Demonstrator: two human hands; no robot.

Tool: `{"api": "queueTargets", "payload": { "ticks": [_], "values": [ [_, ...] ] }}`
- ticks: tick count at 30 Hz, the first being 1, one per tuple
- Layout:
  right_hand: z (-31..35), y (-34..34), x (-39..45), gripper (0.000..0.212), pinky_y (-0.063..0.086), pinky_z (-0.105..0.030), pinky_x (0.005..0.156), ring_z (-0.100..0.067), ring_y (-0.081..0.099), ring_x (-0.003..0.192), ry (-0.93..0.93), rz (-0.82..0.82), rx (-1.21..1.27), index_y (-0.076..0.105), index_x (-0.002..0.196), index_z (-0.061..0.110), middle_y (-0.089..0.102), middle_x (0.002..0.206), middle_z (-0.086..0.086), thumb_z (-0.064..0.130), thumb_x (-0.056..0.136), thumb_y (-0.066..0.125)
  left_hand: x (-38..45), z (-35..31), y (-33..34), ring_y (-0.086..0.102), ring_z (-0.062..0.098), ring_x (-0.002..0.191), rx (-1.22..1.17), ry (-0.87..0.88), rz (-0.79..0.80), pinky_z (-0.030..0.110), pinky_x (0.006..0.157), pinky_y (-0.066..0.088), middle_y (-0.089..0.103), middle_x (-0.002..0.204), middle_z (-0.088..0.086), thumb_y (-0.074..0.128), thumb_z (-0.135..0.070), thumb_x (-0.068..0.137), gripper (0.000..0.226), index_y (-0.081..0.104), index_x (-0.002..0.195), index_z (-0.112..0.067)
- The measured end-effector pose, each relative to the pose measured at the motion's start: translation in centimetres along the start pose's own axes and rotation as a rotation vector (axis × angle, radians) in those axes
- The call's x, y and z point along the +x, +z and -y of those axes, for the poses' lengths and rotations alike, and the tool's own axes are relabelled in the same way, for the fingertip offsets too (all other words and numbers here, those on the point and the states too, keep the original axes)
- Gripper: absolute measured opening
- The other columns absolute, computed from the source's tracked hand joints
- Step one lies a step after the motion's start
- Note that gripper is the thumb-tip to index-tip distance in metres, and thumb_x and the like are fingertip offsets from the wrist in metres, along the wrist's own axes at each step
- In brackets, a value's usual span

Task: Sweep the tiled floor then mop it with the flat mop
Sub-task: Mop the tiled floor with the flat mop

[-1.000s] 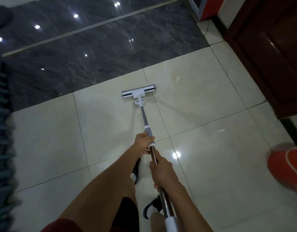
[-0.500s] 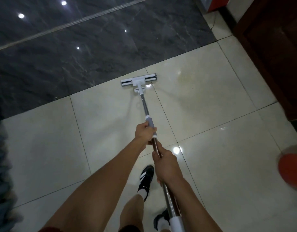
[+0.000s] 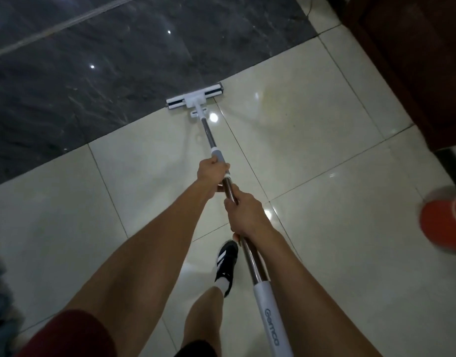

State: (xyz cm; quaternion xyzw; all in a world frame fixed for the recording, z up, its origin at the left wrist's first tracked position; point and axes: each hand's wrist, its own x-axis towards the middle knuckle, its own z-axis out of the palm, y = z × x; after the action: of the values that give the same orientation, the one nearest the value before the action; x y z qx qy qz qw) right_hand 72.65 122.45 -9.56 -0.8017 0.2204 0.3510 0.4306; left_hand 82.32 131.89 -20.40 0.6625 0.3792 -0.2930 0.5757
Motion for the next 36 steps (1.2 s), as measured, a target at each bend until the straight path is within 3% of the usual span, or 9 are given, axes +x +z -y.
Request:
{"api": "queueTargets", "payload": {
  "ticks": [7,11,13,16,21,24,28,32,36],
  "values": [
    [-6.4,4.0,-8.1,0.042,0.031,-0.006,0.031,-0.008,0.056,0.058,0.022,-0.033,0.116,0.044,0.147,0.028,0.06,0.091,-0.002,0.026,0.105,0.046,-6.8,8.0,-0.4,0.064,0.026,0.071,0.039,-0.005,0.05,0.032,0.052,0.053,0.066,0.095,0.015,0.069,-0.012,0.092,0.024,0.066,0.115,-0.005],
    [-12.4,6.7,-14.1,0.041,0.034,-0.006,0.034,-0.007,0.058,0.057,0.04,-0.075,0.16,0.046,0.145,0.029,0.06,0.085,0.002,0.027,0.104,0.046,-11.8,15.0,0.1,0.065,0.026,0.071,0.08,-0.006,0.088,0.034,0.054,0.054,0.067,0.094,0.016,0.07,-0.014,0.091,0.024,0.066,0.113,-0.005],
    [-15.9,8.3,-17.3,0.04,0.047,-0.01,0.049,-0.01,0.064,0.071,0.023,-0.088,0.174,0.049,0.143,0.028,0.065,0.099,-0.002,0.028,0.103,0.046,-14.6,18.9,0.3,0.064,0.026,0.07,0.095,-0.003,0.1,0.033,0.052,0.054,0.066,0.093,0.016,0.07,-0.013,0.091,0.023,0.066,0.111,-0.004],
    [-21.3,10.9,-22.7,0.041,0.057,-0.032,0.085,-0.02,0.066,0.097,0.023,-0.106,0.178,0.048,0.144,0.026,0.066,0.116,-0.007,0.029,0.103,0.046,-18.9,25.4,0.6,0.065,0.026,0.071,0.126,0.012,0.126,0.033,0.055,0.056,0.067,0.096,0.016,0.069,-0.014,0.091,0.029,0.064,0.118,-0.005],
    [-28.7,14.8,-31.5,0.036,0.058,-0.031,0.063,-0.017,0.063,0.07,0.065,-0.136,0.286,0.052,0.139,0.029,0.067,0.094,-0.006,0.03,0.103,0.047,-25.8,34.9,0.8,0.066,0.029,0.075,0.125,0.025,0.155,0.043,0.069,0.061,0.066,0.095,0.016,0.069,-0.013,0.092,0.037,0.061,0.128,-0.007],
    [-31.2,16.8,-35.4,0.032,0.061,-0.038,0.073,-0.017,0.061,0.068,0.09,-0.153,0.368,0.056,0.133,0.028,0.063,0.087,0.0,0.028,0.102,0.048,-28.8,38.9,0.2,0.064,0.033,0.073,0.092,-0.015,0.211,0.053,0.077,0.061,0.065,0.096,0.02,0.067,-0.012,0.093,0.048,0.054,0.139,-0.015],
    [-32.9,20.1,-38.7,0.038,0.061,-0.044,0.08,-0.02,0.065,0.078,0.137,-0.169,0.413,0.051,0.14,0.028,0.063,0.089,0.0,0.029,0.102,0.047,-31.7,41.6,-1.7,0.068,0.032,0.07,0.137,-0.072,0.245,0.042,0.066,0.06,0.068,0.099,0.018,0.066,-0.019,0.096,0.057,0.044,0.149,-0.026],
    [-33.3,23.4,-40.6,0.049,0.06,-0.039,0.08,-0.018,0.062,0.08,0.163,-0.134,0.43,0.041,0.148,0.03,0.062,0.093,-0.003,0.023,0.1,0.046,-32.8,43.5,-4.0,0.07,0.033,0.071,0.164,-0.1,0.293,0.043,0.064,0.06,0.067,0.099,0.017,0.062,-0.016,0.099,0.065,0.034,0.155,-0.029],
    [-32.5,26.2,-41.7,0.054,0.058,-0.034,0.065,-0.018,0.062,0.07,0.208,-0.116,0.51,0.039,0.147,0.036,0.066,0.093,-0.011,0.022,0.096,0.047,-32.5,44.1,-6.4,0.071,0.034,0.071,0.183,-0.093,0.313,0.044,0.061,0.06,0.063,0.115,0.022,0.06,-0.011,0.099,0.071,0.027,0.158,-0.029]
  ]
}}
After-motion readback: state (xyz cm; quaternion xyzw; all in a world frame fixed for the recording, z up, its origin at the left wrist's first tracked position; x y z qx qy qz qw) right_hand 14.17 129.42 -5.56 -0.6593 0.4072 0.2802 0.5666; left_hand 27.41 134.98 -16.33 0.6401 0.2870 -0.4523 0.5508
